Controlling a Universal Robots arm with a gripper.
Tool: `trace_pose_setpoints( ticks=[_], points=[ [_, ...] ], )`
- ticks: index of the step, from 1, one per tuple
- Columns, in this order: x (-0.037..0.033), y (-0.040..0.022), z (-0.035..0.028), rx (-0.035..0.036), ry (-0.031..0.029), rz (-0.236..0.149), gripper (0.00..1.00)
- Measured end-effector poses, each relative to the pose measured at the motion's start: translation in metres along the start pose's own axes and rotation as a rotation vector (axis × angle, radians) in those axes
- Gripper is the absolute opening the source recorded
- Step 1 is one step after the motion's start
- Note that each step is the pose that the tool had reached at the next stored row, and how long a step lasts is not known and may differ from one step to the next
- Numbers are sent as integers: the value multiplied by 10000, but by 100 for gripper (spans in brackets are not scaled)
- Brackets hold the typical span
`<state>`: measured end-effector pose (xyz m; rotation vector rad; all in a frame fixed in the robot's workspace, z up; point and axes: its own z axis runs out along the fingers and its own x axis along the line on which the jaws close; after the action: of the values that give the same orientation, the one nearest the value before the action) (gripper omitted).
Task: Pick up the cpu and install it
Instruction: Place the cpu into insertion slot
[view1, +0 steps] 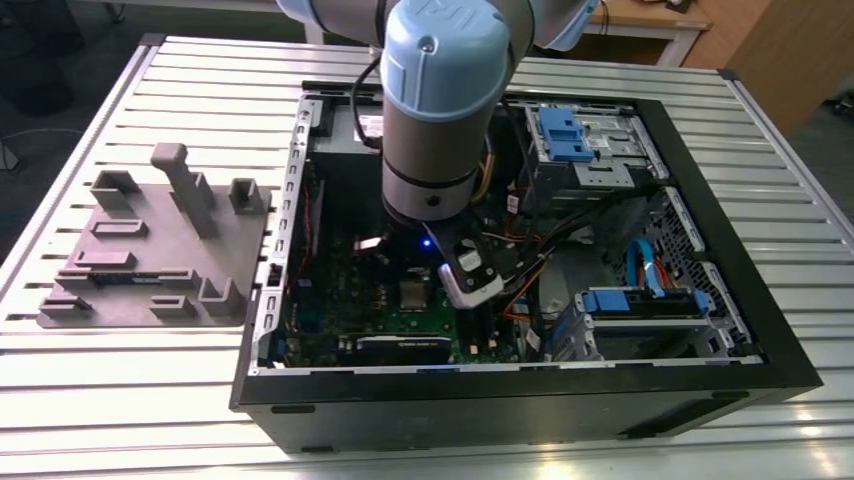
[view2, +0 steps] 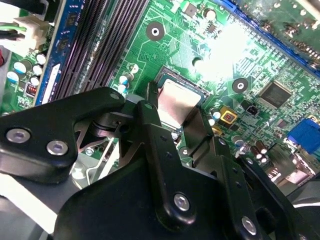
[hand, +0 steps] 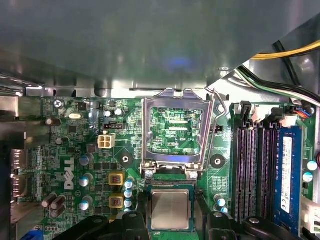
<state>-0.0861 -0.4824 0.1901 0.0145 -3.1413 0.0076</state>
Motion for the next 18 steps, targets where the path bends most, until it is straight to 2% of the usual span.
trace_pose_setpoints(
  ticks=[18],
  points=[
    [-2,-4,14,-2,0,110,45]
  ],
)
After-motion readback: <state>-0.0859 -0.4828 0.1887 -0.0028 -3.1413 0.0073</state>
